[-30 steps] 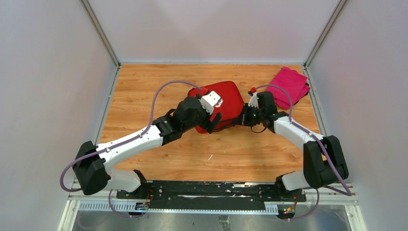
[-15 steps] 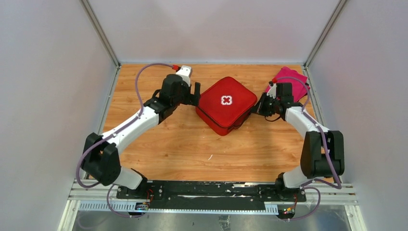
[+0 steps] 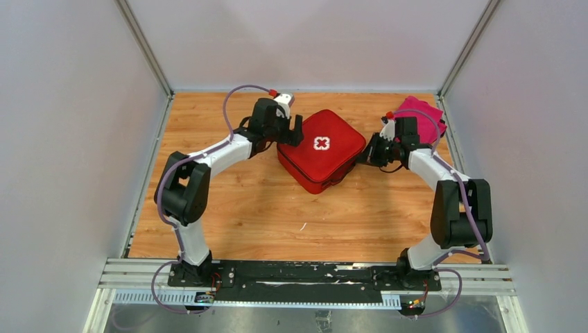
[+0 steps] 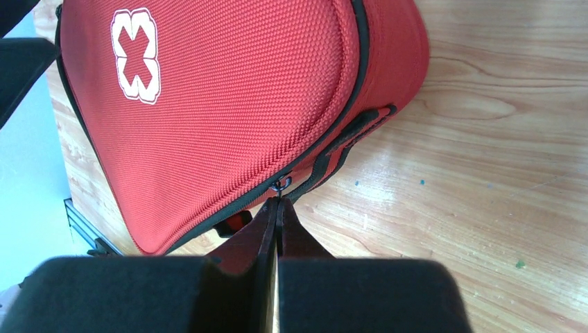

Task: Organize the medicine kit

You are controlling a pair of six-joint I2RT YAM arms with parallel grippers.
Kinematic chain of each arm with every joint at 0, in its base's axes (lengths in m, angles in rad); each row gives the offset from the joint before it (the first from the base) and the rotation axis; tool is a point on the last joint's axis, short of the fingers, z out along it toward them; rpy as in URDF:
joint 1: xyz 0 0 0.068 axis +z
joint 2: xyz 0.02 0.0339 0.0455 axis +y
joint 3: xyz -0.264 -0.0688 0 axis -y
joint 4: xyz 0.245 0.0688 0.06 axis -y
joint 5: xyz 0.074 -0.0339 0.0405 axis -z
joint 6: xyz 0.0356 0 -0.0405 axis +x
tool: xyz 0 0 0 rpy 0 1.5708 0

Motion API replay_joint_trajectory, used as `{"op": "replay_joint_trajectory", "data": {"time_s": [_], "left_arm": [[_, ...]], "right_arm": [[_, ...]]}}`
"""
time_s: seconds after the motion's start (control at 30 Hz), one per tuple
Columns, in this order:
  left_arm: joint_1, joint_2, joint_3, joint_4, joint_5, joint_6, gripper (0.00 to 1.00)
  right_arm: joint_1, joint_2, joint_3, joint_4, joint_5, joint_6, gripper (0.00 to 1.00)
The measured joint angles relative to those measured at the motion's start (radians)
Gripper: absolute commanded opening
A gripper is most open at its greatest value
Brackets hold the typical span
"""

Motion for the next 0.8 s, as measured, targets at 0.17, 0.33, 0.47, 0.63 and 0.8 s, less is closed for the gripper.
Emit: {"op": "replay_joint_trajectory", "data": {"time_s": [0.17,0.33,0.47,0.63,0.8], "left_arm": [[0.018,0.055,0.015,0.020,0.045,0.005,0.84],[0.026,0.060,0.013,0.035,0.071,0.008,0.83],[0.026,0.053,-0.003,0.043,0.069,0.014,0.82],[0.023,0.027,-0.019,0.008,0.045,0.023,0.82],[0.006,-0.026,-0.042,-0.073,0.005,0.039,0.82]], "right_arm": [[0.011,0.012,0.020,-0.025,-0.016,-0.019,0.00],[0.022,0.031,0.040,-0.040,-0.021,-0.027,0.00],[0.036,0.060,0.069,-0.056,-0.021,-0.039,0.00],[0.053,0.109,0.124,-0.079,-0.017,-0.055,0.00],[0.070,0.158,0.185,-0.092,-0.006,-0.077,0.00]]}}
